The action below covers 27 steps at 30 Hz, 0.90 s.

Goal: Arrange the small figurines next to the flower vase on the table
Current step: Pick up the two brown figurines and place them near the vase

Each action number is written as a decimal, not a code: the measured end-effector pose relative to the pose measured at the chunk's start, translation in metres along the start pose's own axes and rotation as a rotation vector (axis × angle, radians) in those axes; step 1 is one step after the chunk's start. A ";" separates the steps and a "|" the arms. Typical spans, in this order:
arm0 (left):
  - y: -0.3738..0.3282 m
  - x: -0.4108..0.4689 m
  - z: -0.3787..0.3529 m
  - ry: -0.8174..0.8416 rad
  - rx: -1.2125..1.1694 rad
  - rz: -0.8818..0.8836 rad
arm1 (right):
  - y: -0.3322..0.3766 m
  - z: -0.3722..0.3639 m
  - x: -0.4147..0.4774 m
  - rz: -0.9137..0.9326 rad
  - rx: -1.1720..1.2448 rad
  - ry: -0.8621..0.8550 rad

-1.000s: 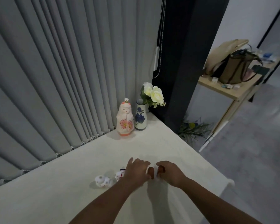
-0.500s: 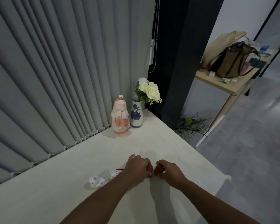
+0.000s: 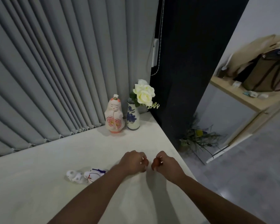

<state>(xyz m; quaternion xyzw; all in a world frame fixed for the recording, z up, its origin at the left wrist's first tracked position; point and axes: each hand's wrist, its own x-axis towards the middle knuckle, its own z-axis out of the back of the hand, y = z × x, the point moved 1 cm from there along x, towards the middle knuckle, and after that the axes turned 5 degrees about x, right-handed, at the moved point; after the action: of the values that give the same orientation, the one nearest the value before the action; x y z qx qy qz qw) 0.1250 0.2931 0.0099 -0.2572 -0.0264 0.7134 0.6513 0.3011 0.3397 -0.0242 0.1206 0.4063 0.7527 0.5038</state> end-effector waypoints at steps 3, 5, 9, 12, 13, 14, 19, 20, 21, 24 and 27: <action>-0.008 0.007 0.004 -0.039 -0.024 0.033 | -0.003 0.010 0.014 0.004 -0.005 0.033; -0.010 0.012 0.007 -0.076 -0.038 0.058 | -0.004 0.015 0.024 0.010 0.013 0.049; -0.010 0.023 0.015 -0.138 -0.069 0.087 | -0.001 0.024 0.047 0.018 0.013 0.081; -0.006 0.033 0.020 -0.159 -0.125 0.114 | 0.002 0.029 0.062 0.015 0.004 0.079; -0.003 0.037 0.021 -0.164 -0.155 0.129 | 0.002 0.030 0.068 0.011 -0.008 0.075; -0.001 0.041 0.022 -0.171 -0.187 0.141 | 0.003 0.031 0.073 0.008 -0.023 0.067; 0.010 0.065 0.029 -0.184 -0.302 0.174 | 0.008 0.035 0.103 0.002 -0.050 0.066; 0.013 0.070 0.029 -0.184 -0.317 0.178 | 0.008 0.035 0.110 0.001 -0.048 0.064; 0.015 0.074 0.030 -0.184 -0.321 0.183 | 0.009 0.035 0.115 0.002 -0.045 0.065; 0.022 0.086 0.029 -0.191 -0.336 0.188 | 0.011 0.032 0.130 0.015 -0.052 0.091; 0.029 0.095 0.028 -0.195 -0.356 0.198 | 0.014 0.026 0.142 0.019 -0.069 0.100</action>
<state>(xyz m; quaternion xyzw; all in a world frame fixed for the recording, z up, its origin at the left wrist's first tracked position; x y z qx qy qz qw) 0.0856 0.3862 -0.0084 -0.2992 -0.1894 0.7796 0.5166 0.2410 0.4720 -0.0299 0.0692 0.4036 0.7761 0.4795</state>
